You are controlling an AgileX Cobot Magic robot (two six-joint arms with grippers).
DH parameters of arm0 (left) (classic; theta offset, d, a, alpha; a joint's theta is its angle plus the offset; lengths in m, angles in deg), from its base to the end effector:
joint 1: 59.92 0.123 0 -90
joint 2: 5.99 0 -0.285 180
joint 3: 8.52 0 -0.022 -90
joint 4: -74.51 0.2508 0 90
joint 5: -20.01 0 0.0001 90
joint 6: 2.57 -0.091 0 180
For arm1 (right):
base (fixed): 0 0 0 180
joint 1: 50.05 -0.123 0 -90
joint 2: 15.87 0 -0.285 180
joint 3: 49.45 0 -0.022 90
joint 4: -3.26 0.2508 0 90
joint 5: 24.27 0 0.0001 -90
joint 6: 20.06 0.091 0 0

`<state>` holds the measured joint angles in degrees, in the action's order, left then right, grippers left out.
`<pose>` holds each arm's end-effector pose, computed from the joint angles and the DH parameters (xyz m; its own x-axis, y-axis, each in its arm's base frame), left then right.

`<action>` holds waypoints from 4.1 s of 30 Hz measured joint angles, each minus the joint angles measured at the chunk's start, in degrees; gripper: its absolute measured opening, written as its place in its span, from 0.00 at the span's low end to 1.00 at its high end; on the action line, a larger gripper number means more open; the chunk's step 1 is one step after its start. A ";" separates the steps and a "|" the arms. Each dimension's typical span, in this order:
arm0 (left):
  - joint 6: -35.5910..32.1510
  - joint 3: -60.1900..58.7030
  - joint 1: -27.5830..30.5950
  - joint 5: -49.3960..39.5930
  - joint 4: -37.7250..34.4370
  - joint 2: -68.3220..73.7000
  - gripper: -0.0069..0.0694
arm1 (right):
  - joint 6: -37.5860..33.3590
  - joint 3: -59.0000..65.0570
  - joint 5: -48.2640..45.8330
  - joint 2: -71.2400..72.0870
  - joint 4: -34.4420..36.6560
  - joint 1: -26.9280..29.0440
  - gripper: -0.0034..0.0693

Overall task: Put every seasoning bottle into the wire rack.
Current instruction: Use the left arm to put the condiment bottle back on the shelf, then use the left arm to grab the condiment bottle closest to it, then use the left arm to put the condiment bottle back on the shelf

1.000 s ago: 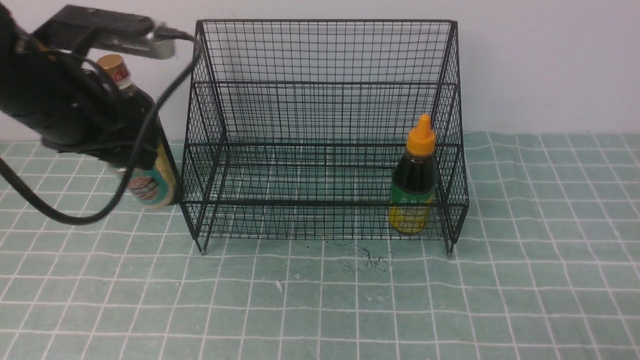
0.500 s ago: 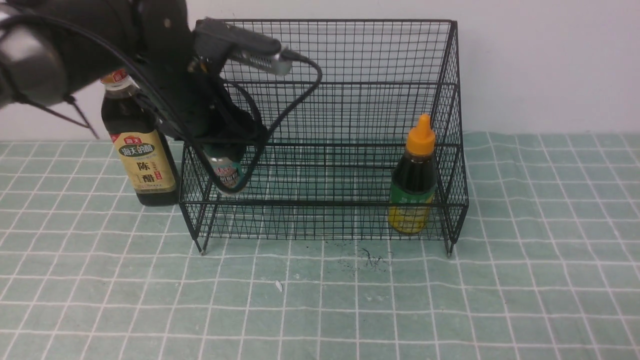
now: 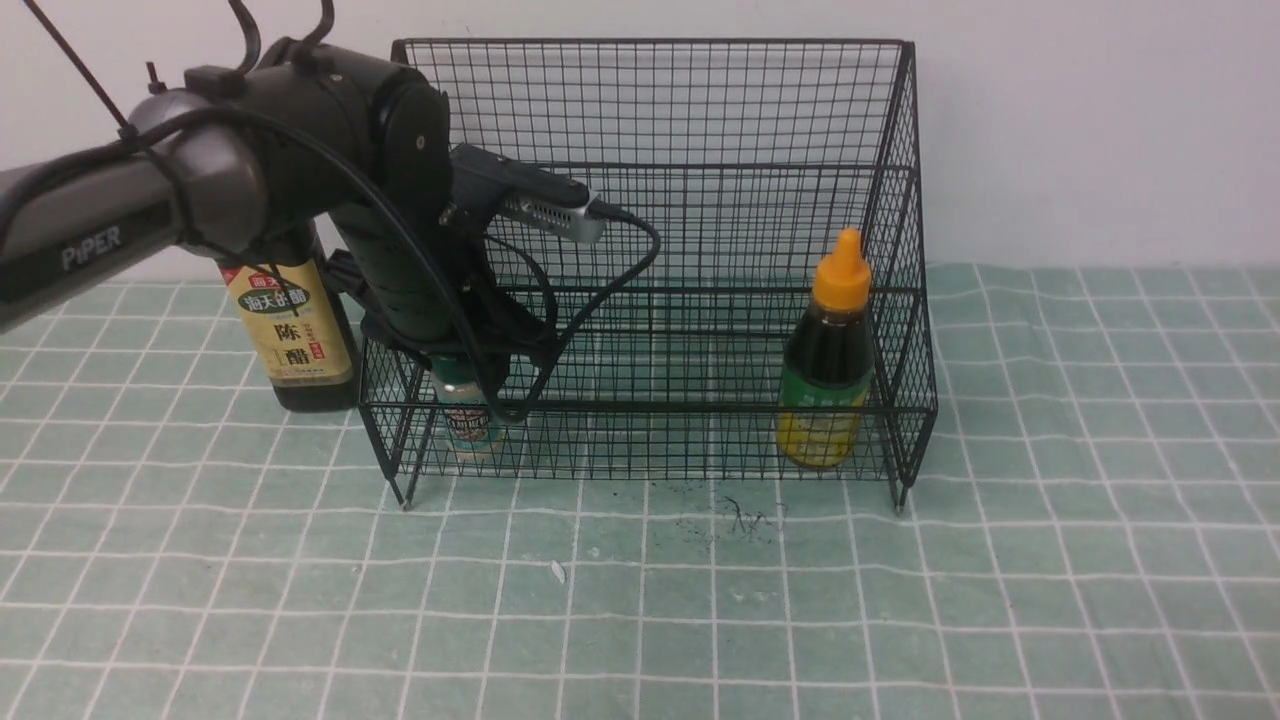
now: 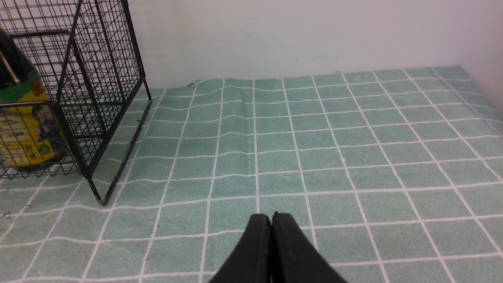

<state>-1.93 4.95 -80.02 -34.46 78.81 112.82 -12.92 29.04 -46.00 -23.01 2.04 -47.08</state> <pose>0.3929 -0.1379 0.2423 -0.8700 0.3529 -0.3443 0.3516 0.9336 0.0685 0.0523 -0.0034 0.1722 -0.2901 0.1198 -0.9495 0.0902 0.9911 0.0975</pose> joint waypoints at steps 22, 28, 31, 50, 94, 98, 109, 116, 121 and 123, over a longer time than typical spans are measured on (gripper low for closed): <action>1.79 17.85 10.14 -16.67 3.52 -14.14 0.09 | 0.00 0.00 -0.05 0.00 0.00 0.00 0.03; 2.64 17.95 19.65 -17.37 1.38 -14.90 0.09 | 0.00 0.00 -0.05 0.00 0.00 0.00 0.03; 1.92 17.95 20.80 -17.18 0.04 -13.73 0.18 | 0.00 0.00 -0.05 0.00 0.00 0.00 0.03; -1.97 17.90 18.57 -0.94 1.52 0.13 0.89 | 0.06 0.00 -0.05 0.00 0.00 0.00 0.03; -0.98 31.96 7.97 -7.44 -4.30 -15.61 0.50 | 0.06 0.00 -0.05 0.00 0.00 0.00 0.03; -0.64 32.01 5.32 -4.38 -4.30 -14.23 0.50 | 0.06 0.00 -0.05 0.00 0.00 0.00 0.03; 0.74 32.01 4.53 2.45 -4.30 -6.15 0.50 | 0.01 0.00 -0.05 0.00 0.00 0.00 0.03; 2.17 32.01 4.53 1.50 -3.95 -1.18 0.50 | -0.17 0.00 -0.05 0.00 0.00 0.00 0.03; 4.22 32.01 4.53 -2.48 -3.01 1.58 0.50 | -0.17 0.00 -0.05 0.00 0.00 0.00 0.03; 4.78 32.01 4.53 -4.20 -2.89 2.92 0.50 | -0.17 0.00 -0.05 0.00 0.00 0.00 0.03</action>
<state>2.84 36.96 -75.49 -38.66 75.92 115.75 -13.09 29.04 -46.05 -23.01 2.04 -47.08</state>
